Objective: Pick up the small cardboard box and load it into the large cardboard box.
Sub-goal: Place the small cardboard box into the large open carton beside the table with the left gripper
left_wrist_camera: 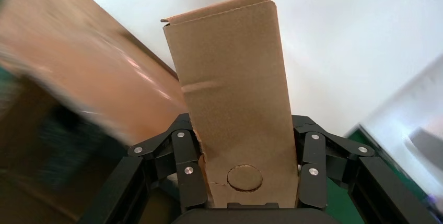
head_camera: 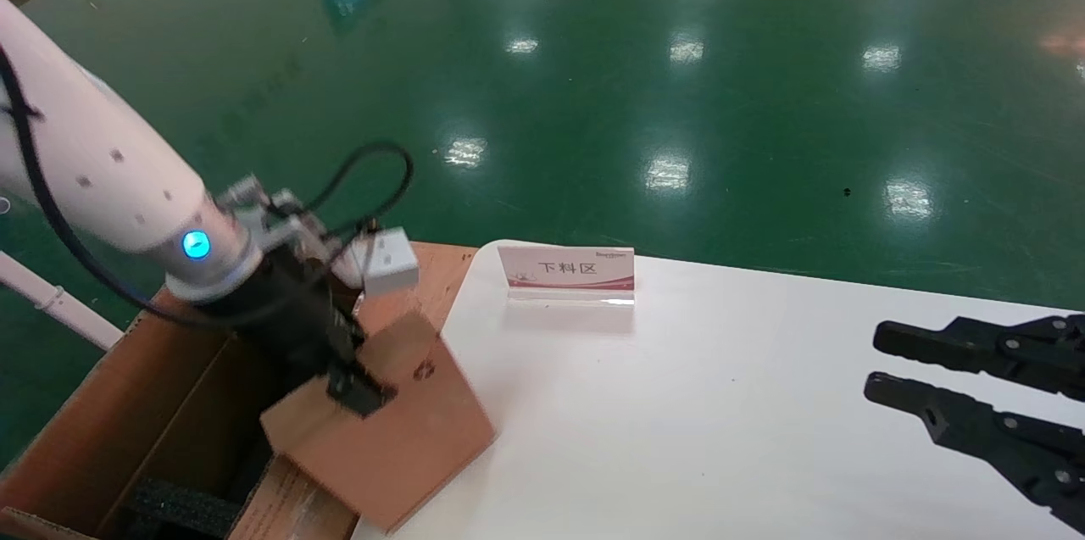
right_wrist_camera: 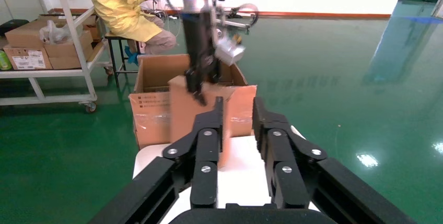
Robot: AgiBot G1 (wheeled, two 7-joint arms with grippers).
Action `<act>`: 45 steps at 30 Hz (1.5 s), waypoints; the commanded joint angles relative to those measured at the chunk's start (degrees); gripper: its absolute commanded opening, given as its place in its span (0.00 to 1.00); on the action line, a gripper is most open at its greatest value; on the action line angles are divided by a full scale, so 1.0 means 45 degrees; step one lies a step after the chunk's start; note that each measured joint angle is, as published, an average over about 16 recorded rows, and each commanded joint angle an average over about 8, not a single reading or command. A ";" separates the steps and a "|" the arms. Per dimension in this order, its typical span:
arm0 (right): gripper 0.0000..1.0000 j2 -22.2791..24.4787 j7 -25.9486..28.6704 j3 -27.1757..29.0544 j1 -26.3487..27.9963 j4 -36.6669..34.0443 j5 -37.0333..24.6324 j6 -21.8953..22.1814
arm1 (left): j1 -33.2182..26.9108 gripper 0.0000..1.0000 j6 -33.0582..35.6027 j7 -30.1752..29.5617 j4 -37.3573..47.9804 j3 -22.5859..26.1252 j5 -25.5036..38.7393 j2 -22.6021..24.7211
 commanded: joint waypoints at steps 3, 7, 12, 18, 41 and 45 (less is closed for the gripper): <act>0.00 0.0000 -0.0003 -0.0004 0.0002 -0.0004 0.0002 -0.0001 | -0.0623 0.00 0.0069 0.0049 0.0283 -0.0302 -0.0202 -0.0038; 0.00 0.0001 -0.0004 -0.0007 0.0004 -0.0005 0.0004 -0.0001 | -0.1566 0.00 0.0259 0.0156 0.0753 -0.0710 -0.0511 -0.0101; 0.00 0.0003 -0.0007 -0.0011 0.0005 -0.0006 0.0006 0.0000 | -0.2868 0.00 0.0495 0.0548 0.1466 -0.0953 -0.0562 -0.0137; 0.00 0.0005 -0.0009 -0.0016 0.0007 -0.0007 0.0010 0.0002 | -0.4572 0.00 0.0724 0.1331 0.2477 -0.0363 -0.0092 -0.0120; 0.92 0.0012 -0.0018 -0.0035 0.0011 -0.0007 0.0022 0.0010 | -0.9042 0.00 0.0776 0.2534 0.4679 0.7700 -0.1380 0.0258; 1.00 0.0013 -0.0020 -0.0038 0.0012 -0.0007 0.0024 0.0012 | -0.8937 0.00 0.0675 0.2485 0.4909 0.8774 -0.1775 0.0263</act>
